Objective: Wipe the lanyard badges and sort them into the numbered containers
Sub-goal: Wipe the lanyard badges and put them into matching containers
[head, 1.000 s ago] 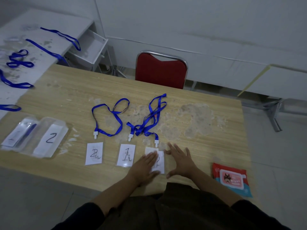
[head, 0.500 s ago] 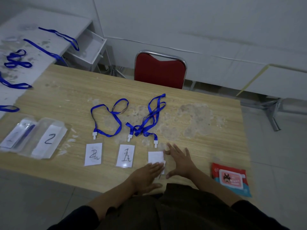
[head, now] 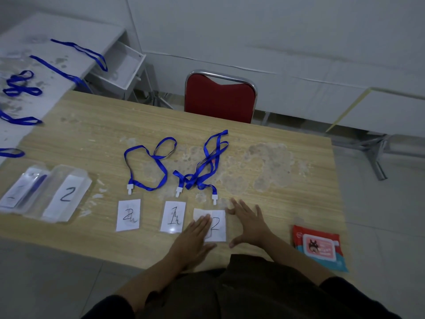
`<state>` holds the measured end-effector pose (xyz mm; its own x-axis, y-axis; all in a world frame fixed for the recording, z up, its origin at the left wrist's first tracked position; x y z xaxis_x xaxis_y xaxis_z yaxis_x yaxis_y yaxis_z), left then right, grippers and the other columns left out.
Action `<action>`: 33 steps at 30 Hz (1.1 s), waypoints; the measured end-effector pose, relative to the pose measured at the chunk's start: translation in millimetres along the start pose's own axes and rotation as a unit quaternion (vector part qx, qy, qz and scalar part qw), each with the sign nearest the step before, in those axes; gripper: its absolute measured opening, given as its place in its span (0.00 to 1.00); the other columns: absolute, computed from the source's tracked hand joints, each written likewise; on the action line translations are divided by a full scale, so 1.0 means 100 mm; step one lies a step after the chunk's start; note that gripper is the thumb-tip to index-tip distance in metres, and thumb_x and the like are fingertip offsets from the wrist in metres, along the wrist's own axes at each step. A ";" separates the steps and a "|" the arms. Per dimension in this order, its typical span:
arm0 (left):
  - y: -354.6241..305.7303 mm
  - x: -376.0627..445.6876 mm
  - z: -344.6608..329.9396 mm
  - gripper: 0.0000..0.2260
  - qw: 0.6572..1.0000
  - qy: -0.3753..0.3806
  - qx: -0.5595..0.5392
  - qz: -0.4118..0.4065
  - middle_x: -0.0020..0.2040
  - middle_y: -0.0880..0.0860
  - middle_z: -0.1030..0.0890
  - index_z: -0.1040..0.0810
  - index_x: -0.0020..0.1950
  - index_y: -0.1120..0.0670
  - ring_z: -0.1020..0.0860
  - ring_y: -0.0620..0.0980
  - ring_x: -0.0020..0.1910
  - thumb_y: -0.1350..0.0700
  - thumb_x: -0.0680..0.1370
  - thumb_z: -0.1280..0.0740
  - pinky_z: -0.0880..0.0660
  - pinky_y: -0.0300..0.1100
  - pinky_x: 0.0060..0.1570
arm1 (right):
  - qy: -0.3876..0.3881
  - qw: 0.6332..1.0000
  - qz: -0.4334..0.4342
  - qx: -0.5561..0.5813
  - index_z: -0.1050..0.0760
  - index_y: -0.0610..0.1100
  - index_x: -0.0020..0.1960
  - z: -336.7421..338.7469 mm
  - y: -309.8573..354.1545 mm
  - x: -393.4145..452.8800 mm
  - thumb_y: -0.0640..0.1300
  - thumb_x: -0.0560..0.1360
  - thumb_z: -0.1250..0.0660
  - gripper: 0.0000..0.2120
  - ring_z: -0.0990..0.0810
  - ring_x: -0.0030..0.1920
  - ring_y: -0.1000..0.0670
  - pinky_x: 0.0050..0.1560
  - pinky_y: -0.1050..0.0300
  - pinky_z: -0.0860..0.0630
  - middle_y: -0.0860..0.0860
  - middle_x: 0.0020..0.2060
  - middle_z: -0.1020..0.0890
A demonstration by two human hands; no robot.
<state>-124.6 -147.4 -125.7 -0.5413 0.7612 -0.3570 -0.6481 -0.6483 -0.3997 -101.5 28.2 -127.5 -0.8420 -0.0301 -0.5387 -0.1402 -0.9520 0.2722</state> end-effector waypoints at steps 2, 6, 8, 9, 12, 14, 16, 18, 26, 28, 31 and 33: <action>-0.02 -0.07 -0.06 0.35 0.999 0.011 0.022 -0.034 0.78 0.45 0.60 0.60 0.79 0.47 0.61 0.41 0.77 0.31 0.78 0.55 0.59 0.43 0.76 | -0.001 1.000 -0.003 -0.002 0.59 0.56 0.79 -0.01 -0.02 0.01 0.70 0.59 0.26 0.60 0.68 0.76 0.54 0.74 0.34 0.65 0.58 0.77 0.66; -0.23 -0.12 -0.16 0.34 0.990 0.051 0.047 -0.121 0.79 0.46 0.58 0.57 0.79 0.48 0.60 0.41 0.77 0.31 0.79 0.55 0.59 0.48 0.77 | -0.009 1.000 0.005 -0.010 0.60 0.57 0.79 -0.02 -0.03 0.02 0.71 0.59 0.27 0.61 0.69 0.75 0.55 0.73 0.34 0.65 0.60 0.76 0.68; -0.22 -0.01 -0.08 0.34 0.995 0.037 0.025 -0.093 0.78 0.44 0.58 0.57 0.79 0.47 0.59 0.40 0.77 0.32 0.79 0.54 0.59 0.45 0.77 | 0.000 1.000 0.007 -0.007 0.59 0.58 0.79 -0.02 -0.03 0.02 0.69 0.60 0.27 0.59 0.68 0.75 0.55 0.74 0.35 0.64 0.59 0.76 0.67; -0.20 0.06 0.00 0.34 0.998 0.023 0.005 -0.062 0.78 0.44 0.59 0.57 0.79 0.47 0.59 0.41 0.77 0.32 0.79 0.53 0.58 0.44 0.77 | 0.008 1.000 0.005 -0.003 0.58 0.58 0.79 0.00 -0.03 0.01 0.67 0.62 0.26 0.57 0.67 0.76 0.55 0.74 0.35 0.64 0.59 0.77 0.66; -0.19 0.22 0.17 0.34 1.000 0.003 -0.014 -0.006 0.78 0.46 0.59 0.57 0.79 0.50 0.60 0.42 0.77 0.35 0.80 0.50 0.60 0.41 0.75 | 0.031 0.999 0.002 0.013 0.49 0.59 0.78 0.11 -0.04 0.01 0.55 0.72 0.29 0.41 0.61 0.78 0.54 0.75 0.37 0.58 0.60 0.78 0.61; -0.24 0.23 0.17 0.35 1.000 0.007 -0.023 -0.005 0.79 0.47 0.59 0.58 0.79 0.51 0.61 0.42 0.77 0.35 0.80 0.49 0.60 0.41 0.74 | 0.034 0.999 0.004 0.029 0.42 0.60 0.76 0.24 -0.04 0.02 0.44 0.77 0.38 0.30 0.56 0.79 0.53 0.76 0.38 0.53 0.60 0.79 0.56; -0.34 0.17 0.10 0.36 0.999 0.024 -0.019 -0.030 0.79 0.48 0.59 0.58 0.79 0.51 0.61 0.43 0.77 0.34 0.79 0.50 0.60 0.41 0.75 | 0.040 0.999 0.007 0.035 0.38 0.61 0.74 0.33 -0.03 0.03 0.38 0.77 0.43 0.30 0.53 0.79 0.53 0.75 0.40 0.49 0.60 0.79 0.53; -0.50 0.09 0.01 0.35 0.996 0.054 0.011 -0.074 0.80 0.50 0.59 0.59 0.79 0.52 0.61 0.44 0.77 0.34 0.80 0.51 0.59 0.43 0.77 | 0.045 0.999 0.012 0.028 0.37 0.62 0.74 0.36 -0.01 0.04 0.37 0.77 0.46 0.30 0.51 0.79 0.54 0.74 0.43 0.45 0.60 0.79 0.52; -1.04 0.06 -0.07 0.27 0.964 0.145 -0.018 -0.221 0.80 0.52 0.55 0.53 0.80 0.56 0.56 0.48 0.79 0.60 0.83 0.45 0.56 0.43 0.76 | 0.055 0.997 0.008 0.051 0.35 0.62 0.73 0.35 -0.01 0.06 0.35 0.75 0.46 0.32 0.50 0.78 0.55 0.74 0.43 0.44 0.61 0.78 0.49; -1.08 0.08 0.05 0.28 0.962 0.115 -0.103 -0.225 0.80 0.50 0.52 0.50 0.80 0.53 0.52 0.45 0.78 0.61 0.81 0.43 0.51 0.40 0.75 | 0.045 0.997 0.008 0.065 0.33 0.61 0.72 0.37 -0.01 0.06 0.34 0.75 0.46 0.33 0.49 0.78 0.55 0.74 0.45 0.42 0.61 0.78 0.48; -0.88 0.10 0.28 0.22 0.971 0.007 -0.160 -0.176 0.76 0.47 0.35 0.37 0.76 0.47 0.37 0.41 0.73 0.51 0.82 0.42 0.38 0.38 0.70 | 0.015 0.996 0.000 0.092 0.30 0.61 0.70 0.38 0.00 0.05 0.34 0.75 0.44 0.30 0.46 0.78 0.55 0.72 0.46 0.38 0.62 0.77 0.44; -0.60 0.10 0.44 0.15 0.968 -0.115 -0.210 -0.081 0.64 0.46 0.26 0.28 0.67 0.48 0.30 0.39 0.63 0.50 0.81 0.41 0.31 0.39 0.64 | -0.004 0.994 -0.006 0.107 0.29 0.60 0.69 0.38 0.00 0.05 0.36 0.75 0.43 0.28 0.44 0.77 0.55 0.72 0.45 0.38 0.61 0.77 0.41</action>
<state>-114.1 -100.3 -67.9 -0.5865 0.8058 -0.0824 -0.4868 -0.4320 -0.7592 -125.0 39.7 -100.1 -0.8439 -0.0152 -0.5363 -0.2569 -0.8661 0.4288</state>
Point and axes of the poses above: each hand's wrist, its own x-axis towards the middle knuckle, its own z-axis out of the back of the hand, y = z × x, the point moved 9 cm from there along x, towards the middle knuckle
